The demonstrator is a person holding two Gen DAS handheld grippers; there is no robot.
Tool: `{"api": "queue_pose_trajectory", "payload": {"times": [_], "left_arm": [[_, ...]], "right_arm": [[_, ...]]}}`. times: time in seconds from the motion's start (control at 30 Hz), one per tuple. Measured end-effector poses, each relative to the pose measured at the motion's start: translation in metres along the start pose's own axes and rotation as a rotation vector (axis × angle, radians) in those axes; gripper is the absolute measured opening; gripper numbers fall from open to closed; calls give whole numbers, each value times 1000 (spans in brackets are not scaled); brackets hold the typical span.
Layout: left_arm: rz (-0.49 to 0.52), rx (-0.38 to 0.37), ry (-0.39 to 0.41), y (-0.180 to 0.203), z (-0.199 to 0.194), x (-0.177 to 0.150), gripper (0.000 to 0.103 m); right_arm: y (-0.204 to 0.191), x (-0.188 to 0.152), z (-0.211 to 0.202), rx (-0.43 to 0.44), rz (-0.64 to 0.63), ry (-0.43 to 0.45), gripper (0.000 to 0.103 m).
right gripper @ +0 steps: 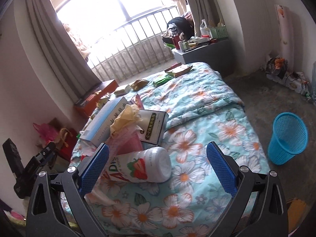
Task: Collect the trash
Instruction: 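Grasp the white tissue with the right tool while the left tool approaches the red packet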
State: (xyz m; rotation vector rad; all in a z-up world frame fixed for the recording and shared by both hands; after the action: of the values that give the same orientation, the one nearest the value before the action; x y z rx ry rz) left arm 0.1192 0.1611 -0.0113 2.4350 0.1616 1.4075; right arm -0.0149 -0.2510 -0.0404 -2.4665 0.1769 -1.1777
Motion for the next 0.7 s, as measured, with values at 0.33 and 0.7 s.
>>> {"api": "queue_pose_trajectory", "payload": {"times": [0.33,0.7], "left_arm": [[85,-195,-159,13,3,-18,94],[214,-202,-299,36,22,-46,85]], "right_arm": [[-39,-30,21,253,-79,-141,78],[-112,-104,49,296,-481,-272,77]]}}
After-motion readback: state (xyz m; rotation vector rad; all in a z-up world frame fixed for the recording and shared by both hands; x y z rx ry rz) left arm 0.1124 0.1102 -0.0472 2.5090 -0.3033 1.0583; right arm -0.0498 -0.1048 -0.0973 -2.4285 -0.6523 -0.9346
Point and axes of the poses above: each gripper's, at about its wrist camera, not at the fingertips, and z roughly the way its jaws point, y to its right, x to its top, the point moved 4 cm from there along z, roughly the way its jaws point
